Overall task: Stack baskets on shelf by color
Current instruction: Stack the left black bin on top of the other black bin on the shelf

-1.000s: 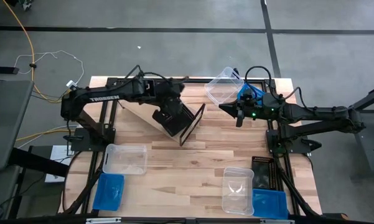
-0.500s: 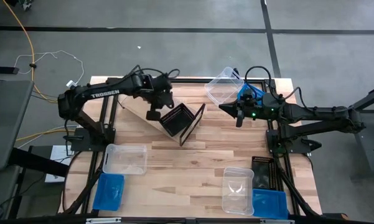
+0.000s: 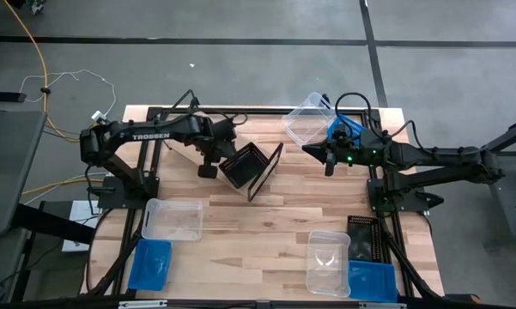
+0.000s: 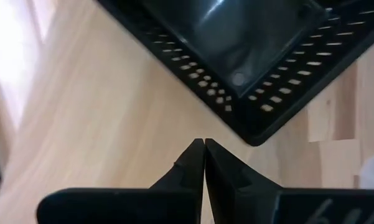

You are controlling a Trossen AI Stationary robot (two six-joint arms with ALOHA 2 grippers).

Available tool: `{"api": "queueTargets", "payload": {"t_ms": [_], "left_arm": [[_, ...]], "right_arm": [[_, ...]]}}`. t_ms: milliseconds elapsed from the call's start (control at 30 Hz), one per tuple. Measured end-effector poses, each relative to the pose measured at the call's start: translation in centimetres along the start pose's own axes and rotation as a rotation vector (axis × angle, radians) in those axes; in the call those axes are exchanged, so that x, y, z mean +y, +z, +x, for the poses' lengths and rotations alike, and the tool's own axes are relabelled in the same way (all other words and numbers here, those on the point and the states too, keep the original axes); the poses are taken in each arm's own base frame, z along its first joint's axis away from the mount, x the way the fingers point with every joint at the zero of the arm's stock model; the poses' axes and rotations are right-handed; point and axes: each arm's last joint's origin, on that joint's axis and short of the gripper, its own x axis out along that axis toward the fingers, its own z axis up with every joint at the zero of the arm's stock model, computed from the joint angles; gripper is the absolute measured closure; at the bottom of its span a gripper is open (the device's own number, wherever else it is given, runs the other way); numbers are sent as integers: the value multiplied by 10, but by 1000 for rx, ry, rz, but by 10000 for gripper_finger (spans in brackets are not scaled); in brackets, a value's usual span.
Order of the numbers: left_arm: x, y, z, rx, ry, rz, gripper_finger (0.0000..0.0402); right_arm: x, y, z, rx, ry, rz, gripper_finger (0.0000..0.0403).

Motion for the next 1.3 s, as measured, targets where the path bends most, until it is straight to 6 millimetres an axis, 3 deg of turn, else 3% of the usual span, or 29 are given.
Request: {"api": "queueTargets", "payload": {"t_ms": [233, 1300], "left_arm": [[-9, 0, 7, 6, -25, 1, 401], [-41, 16, 6, -30, -15, 4, 401]], "right_arm": [[0, 0, 0, 0, 0, -7, 403], [0, 0, 0, 1, 0, -7, 403]]}}
